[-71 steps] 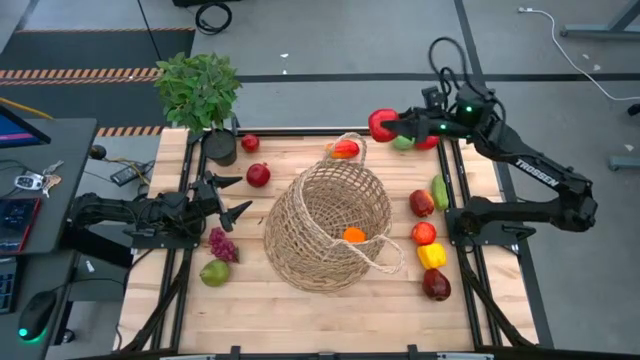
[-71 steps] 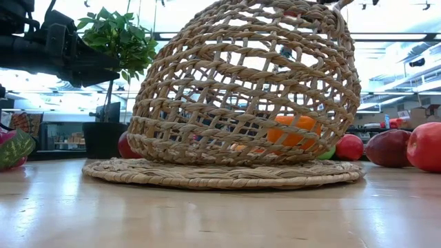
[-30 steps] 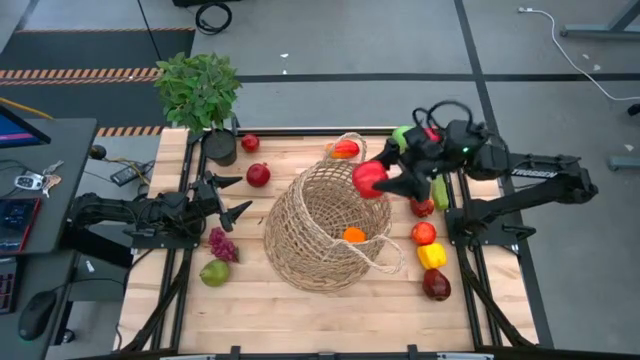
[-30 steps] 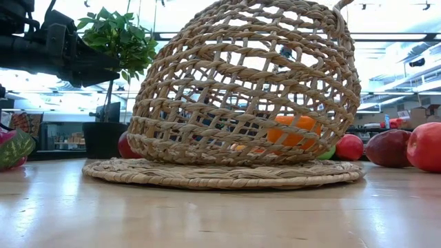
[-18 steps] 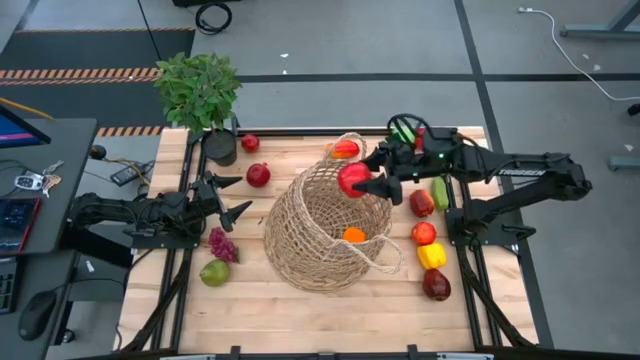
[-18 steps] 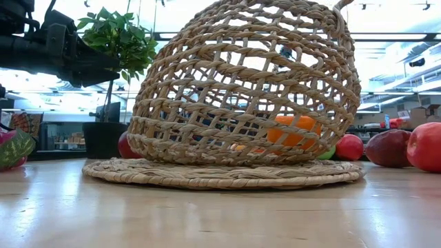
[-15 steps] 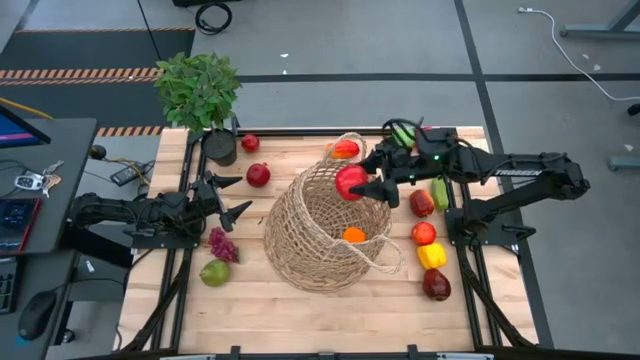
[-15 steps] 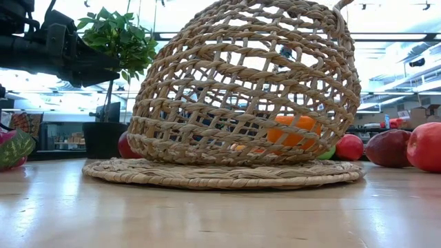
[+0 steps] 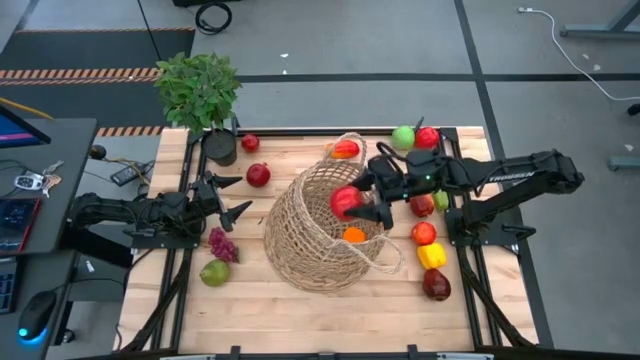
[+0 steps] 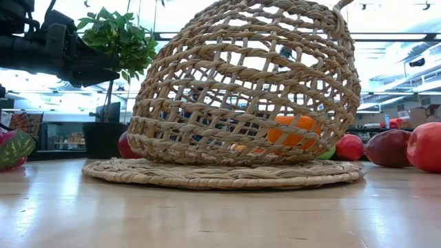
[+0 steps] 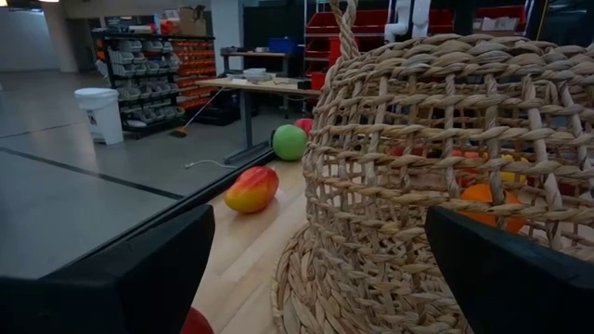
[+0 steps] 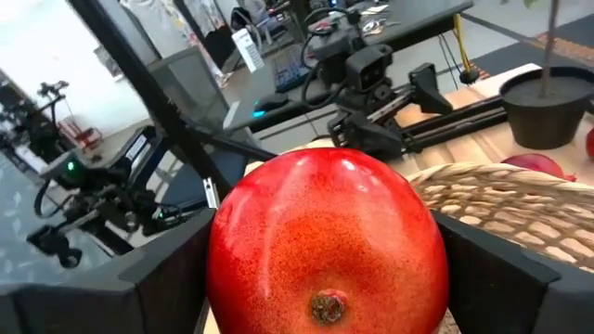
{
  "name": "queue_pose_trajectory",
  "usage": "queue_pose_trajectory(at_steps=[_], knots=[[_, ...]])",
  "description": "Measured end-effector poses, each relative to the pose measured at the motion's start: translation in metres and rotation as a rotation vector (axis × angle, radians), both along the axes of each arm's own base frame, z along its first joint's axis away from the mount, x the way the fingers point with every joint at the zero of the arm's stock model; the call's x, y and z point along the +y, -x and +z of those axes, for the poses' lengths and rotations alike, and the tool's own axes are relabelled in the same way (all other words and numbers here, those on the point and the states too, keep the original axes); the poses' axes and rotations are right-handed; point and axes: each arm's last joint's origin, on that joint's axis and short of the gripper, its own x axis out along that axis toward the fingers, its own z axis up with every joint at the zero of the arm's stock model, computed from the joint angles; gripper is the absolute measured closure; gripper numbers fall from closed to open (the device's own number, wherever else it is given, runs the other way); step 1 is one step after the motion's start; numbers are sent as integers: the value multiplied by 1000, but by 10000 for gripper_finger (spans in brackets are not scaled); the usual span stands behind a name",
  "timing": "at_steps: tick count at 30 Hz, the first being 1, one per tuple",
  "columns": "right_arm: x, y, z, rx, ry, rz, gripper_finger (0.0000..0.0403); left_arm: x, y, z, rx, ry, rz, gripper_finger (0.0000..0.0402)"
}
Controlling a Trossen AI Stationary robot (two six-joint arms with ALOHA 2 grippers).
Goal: Build produce basket
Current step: Put the red pomegranate into the brown basket
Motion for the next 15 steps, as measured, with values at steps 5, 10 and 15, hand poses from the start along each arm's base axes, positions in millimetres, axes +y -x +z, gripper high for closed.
queue_pose_trajectory(at_steps=[5, 10, 15], knots=[[10, 1, 0, -6, 38, -2, 42, 0, 0, 0, 0, 0, 0, 4], [17, 2, 0, -4, 20, 8, 42, 0, 0, 0, 0, 0, 0, 4], [21, 2, 0, -5, 19, 22, 42, 0, 0, 0, 0, 0, 0, 4]])
